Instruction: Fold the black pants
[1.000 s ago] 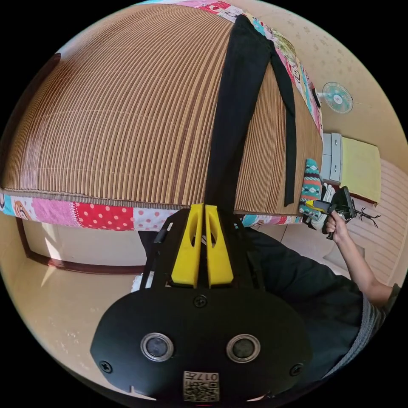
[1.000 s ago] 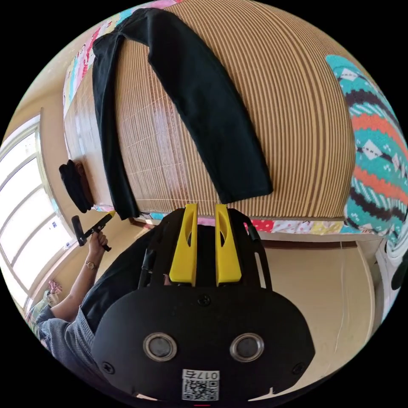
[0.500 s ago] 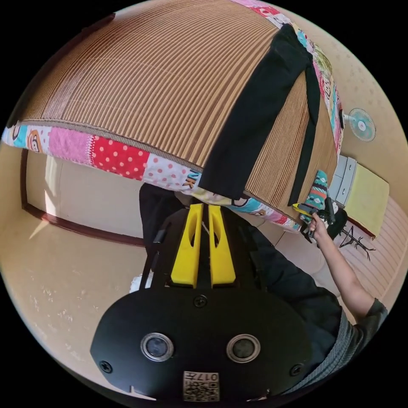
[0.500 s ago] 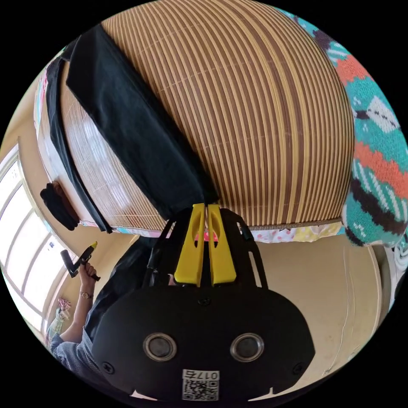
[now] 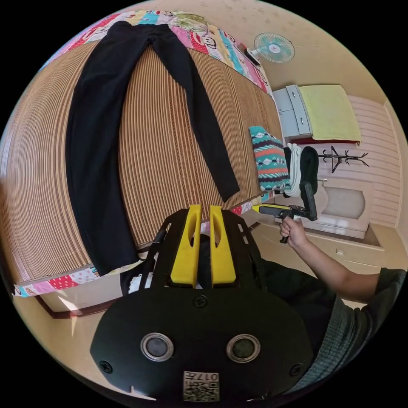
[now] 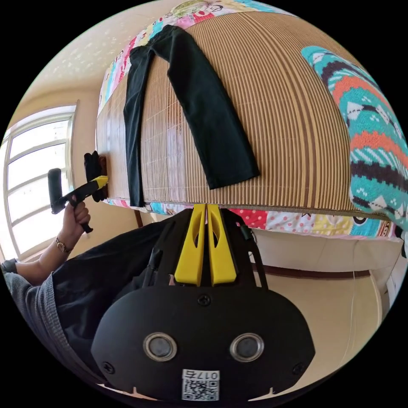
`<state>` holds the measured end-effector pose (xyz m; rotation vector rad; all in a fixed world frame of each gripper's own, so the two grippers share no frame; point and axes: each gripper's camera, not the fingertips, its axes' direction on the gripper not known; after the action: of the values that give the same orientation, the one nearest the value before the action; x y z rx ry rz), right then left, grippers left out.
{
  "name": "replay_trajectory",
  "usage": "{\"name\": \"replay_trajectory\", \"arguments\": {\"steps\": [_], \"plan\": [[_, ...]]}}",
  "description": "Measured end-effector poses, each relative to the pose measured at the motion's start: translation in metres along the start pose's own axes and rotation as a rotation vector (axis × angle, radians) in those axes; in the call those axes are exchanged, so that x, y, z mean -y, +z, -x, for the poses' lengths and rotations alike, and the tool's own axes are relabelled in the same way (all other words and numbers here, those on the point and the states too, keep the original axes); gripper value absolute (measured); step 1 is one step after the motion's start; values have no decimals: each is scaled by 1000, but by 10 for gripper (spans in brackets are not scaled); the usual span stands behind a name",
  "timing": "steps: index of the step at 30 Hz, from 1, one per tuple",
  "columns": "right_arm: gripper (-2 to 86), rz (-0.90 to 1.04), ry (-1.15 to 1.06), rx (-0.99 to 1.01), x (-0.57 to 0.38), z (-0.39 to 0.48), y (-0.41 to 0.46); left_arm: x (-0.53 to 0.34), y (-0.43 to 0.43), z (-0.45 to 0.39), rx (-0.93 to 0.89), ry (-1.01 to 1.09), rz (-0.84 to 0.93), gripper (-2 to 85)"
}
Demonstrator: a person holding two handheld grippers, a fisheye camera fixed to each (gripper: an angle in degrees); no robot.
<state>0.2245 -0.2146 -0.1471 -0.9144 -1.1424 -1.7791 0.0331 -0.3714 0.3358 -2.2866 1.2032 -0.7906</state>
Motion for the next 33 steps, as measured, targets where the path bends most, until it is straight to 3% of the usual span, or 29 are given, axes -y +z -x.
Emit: {"name": "replay_trajectory", "arguments": {"steps": [6, 13, 19, 25, 30, 33], "plan": [[112, 14, 128, -69, 59, -41, 14, -11, 34, -10, -32, -38, 35, 28], [44, 192, -24, -234, 72, -43, 43, -55, 53, 18, 17, -150, 76, 12], [22, 120, -89, -12, 13, -31, 29, -62, 69, 22, 15, -171, 78, 16], [17, 65, -151, 141, -41, 22, 5, -26, 101, -27, 4, -64, 81, 79], [16, 84, -313, 32, -55, 84, -12, 20, 134, -91, 69, 53, 90, 131], [16, 93, -426, 13, -53, 112, -20, 44, 154, -120, 197, 100, 124, 156]]}}
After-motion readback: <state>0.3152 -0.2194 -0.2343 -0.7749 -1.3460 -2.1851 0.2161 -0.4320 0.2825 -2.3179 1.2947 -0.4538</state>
